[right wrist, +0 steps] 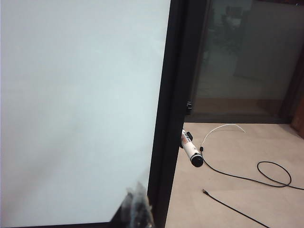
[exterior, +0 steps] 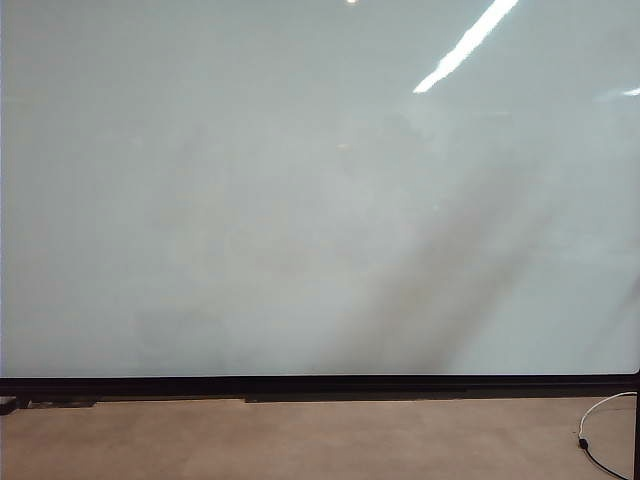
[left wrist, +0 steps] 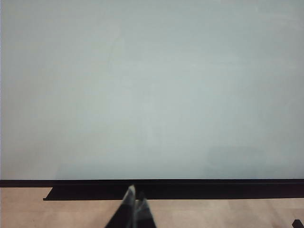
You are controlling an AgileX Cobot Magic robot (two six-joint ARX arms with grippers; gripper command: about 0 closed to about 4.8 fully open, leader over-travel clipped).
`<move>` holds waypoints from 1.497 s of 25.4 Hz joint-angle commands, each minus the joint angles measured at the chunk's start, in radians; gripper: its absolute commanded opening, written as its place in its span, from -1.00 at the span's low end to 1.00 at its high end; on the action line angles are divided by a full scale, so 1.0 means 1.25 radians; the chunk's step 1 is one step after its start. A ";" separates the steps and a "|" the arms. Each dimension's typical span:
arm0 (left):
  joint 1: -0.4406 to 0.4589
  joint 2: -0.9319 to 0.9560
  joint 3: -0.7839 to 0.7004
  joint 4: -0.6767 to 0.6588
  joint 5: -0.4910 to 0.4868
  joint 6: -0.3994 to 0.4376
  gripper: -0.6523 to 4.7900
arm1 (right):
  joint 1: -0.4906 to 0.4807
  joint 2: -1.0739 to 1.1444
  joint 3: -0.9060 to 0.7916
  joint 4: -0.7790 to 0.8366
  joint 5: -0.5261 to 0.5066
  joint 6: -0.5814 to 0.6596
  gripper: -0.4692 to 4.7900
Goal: Pick up the pen on the shelf to the right of the whiteboard and draw a check mark.
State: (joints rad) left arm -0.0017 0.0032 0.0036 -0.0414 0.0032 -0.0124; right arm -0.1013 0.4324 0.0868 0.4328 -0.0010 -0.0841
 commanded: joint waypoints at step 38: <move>0.000 0.000 0.002 0.010 0.000 0.004 -0.78 | -0.193 0.436 0.005 0.452 -0.165 -0.011 -0.32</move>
State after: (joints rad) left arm -0.0017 0.0032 0.0036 -0.0414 0.0032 -0.0124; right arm -0.3412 0.9573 0.0872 0.9310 -0.1852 -0.1005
